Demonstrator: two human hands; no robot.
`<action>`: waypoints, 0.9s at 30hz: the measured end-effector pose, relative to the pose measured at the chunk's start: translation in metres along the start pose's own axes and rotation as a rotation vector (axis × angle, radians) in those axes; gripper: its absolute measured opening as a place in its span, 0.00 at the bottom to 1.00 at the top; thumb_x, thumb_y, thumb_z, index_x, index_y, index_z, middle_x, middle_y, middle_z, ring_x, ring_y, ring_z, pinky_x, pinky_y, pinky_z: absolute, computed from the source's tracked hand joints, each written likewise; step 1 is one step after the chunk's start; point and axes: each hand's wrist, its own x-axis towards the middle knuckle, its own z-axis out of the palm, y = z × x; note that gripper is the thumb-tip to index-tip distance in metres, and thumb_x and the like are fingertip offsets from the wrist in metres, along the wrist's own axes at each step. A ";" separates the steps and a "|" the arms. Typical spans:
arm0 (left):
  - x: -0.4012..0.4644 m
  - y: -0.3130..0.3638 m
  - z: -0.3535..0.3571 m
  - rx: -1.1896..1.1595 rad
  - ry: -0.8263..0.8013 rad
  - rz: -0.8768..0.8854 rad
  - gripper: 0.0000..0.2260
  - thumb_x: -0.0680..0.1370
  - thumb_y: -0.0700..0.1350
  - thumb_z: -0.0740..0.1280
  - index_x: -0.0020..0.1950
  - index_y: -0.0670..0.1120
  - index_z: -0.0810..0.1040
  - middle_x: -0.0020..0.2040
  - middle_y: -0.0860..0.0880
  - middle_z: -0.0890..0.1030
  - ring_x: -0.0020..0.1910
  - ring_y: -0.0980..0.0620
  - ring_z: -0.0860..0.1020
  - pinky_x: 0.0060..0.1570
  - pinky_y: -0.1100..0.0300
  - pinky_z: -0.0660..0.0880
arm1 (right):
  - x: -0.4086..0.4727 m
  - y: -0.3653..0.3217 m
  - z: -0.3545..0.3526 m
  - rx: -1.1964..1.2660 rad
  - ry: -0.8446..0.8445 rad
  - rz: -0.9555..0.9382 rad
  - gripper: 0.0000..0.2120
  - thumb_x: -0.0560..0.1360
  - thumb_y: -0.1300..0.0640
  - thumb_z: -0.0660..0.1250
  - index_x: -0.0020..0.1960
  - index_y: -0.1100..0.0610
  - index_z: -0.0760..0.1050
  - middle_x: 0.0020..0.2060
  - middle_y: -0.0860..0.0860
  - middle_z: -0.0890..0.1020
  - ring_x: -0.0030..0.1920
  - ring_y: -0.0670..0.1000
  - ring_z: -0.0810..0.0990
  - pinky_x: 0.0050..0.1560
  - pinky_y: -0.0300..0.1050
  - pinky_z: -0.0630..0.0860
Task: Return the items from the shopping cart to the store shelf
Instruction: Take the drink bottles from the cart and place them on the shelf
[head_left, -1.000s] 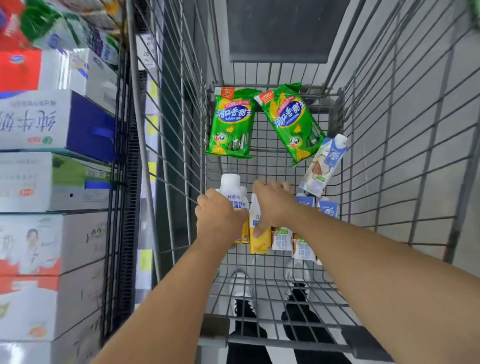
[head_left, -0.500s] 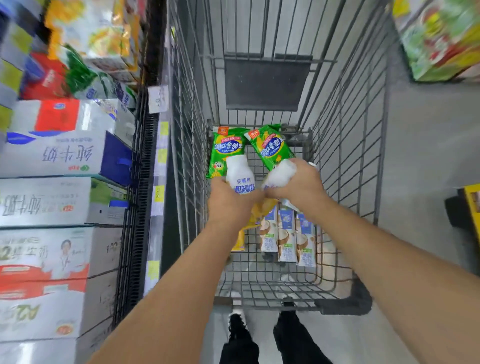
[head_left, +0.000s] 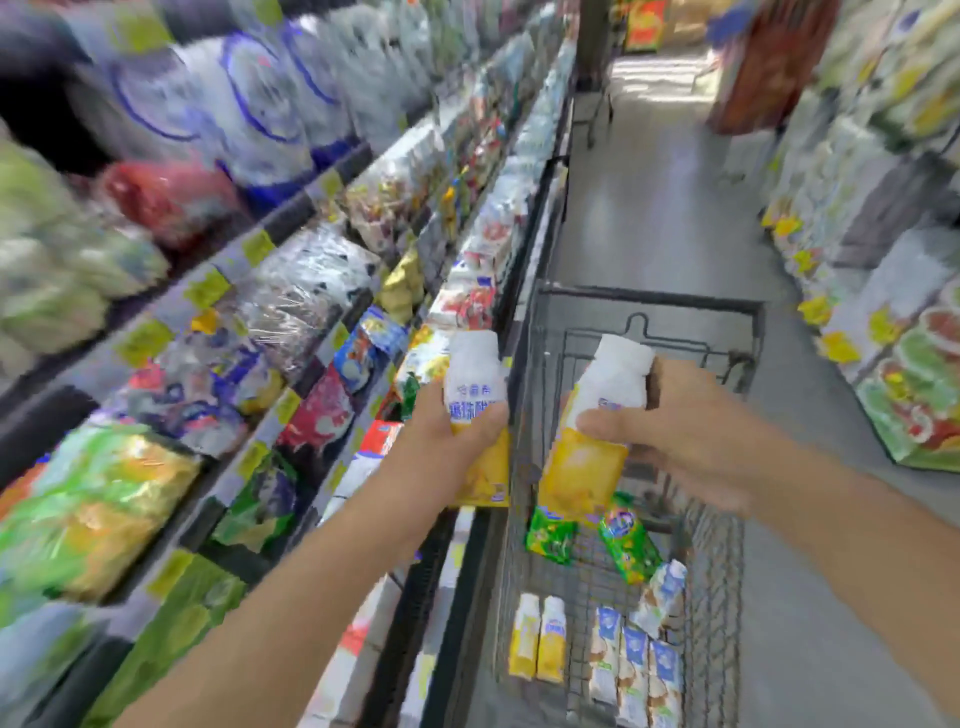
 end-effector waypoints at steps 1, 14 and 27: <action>-0.015 0.012 -0.009 -0.042 0.013 0.020 0.18 0.73 0.52 0.73 0.60 0.50 0.74 0.47 0.48 0.81 0.42 0.49 0.79 0.44 0.49 0.79 | -0.007 -0.018 0.010 -0.006 -0.066 -0.004 0.19 0.62 0.66 0.79 0.50 0.60 0.77 0.38 0.53 0.85 0.38 0.50 0.84 0.36 0.42 0.81; -0.322 0.027 -0.099 -0.141 0.736 0.117 0.20 0.71 0.46 0.75 0.61 0.47 0.76 0.55 0.44 0.84 0.52 0.47 0.82 0.48 0.52 0.79 | -0.101 -0.072 0.216 0.032 -0.794 0.073 0.15 0.71 0.58 0.72 0.56 0.61 0.76 0.42 0.55 0.80 0.41 0.52 0.81 0.40 0.44 0.81; -0.707 -0.012 -0.166 -0.053 1.366 0.076 0.17 0.72 0.44 0.75 0.59 0.52 0.76 0.52 0.51 0.84 0.49 0.52 0.84 0.45 0.54 0.82 | -0.348 -0.037 0.511 -0.039 -1.257 -0.069 0.23 0.62 0.55 0.76 0.56 0.56 0.79 0.42 0.54 0.87 0.39 0.52 0.85 0.36 0.45 0.81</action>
